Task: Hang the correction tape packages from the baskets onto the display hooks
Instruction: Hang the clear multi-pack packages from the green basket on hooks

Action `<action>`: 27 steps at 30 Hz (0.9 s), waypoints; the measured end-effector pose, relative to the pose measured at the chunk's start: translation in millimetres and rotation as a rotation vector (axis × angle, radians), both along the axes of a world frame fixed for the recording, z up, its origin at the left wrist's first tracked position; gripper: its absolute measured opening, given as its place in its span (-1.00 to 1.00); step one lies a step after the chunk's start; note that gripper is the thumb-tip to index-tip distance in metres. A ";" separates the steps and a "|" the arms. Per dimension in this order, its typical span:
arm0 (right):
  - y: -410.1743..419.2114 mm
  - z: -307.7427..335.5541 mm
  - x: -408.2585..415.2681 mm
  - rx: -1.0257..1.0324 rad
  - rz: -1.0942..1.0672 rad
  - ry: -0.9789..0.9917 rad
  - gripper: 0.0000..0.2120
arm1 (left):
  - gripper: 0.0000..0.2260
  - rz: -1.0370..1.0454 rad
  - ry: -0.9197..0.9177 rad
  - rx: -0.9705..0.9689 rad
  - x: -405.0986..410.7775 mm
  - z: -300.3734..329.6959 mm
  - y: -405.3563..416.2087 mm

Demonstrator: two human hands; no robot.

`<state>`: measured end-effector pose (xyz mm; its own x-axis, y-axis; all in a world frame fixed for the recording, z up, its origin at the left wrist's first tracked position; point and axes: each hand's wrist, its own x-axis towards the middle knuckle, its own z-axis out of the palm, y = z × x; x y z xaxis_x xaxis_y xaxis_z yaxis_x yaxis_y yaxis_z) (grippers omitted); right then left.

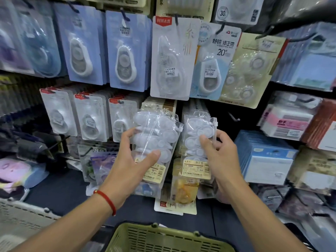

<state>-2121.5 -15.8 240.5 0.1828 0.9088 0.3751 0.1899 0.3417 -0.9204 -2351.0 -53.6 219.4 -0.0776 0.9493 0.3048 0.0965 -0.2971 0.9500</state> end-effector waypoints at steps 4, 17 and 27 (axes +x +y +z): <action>2.6 -4.5 -3.1 -0.030 -0.013 0.034 -0.90 | -0.41 0.018 -0.001 0.003 -3.5 1.1 -1.0; -36.4 -25.8 -33.5 -0.143 0.174 -0.192 -0.77 | -0.15 -0.069 -0.185 -0.098 10.2 -12.5 -0.6; -28.7 -11.1 -21.9 -0.037 0.048 0.085 -0.83 | -0.39 0.012 -0.067 -0.055 6.5 -10.0 -2.4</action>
<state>-2143.4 -44.5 229.4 0.1691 0.9302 0.3258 0.0945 0.3137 -0.9448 -2344.4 -56.0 209.4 -0.1072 0.9633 0.2459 0.0358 -0.2435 0.9693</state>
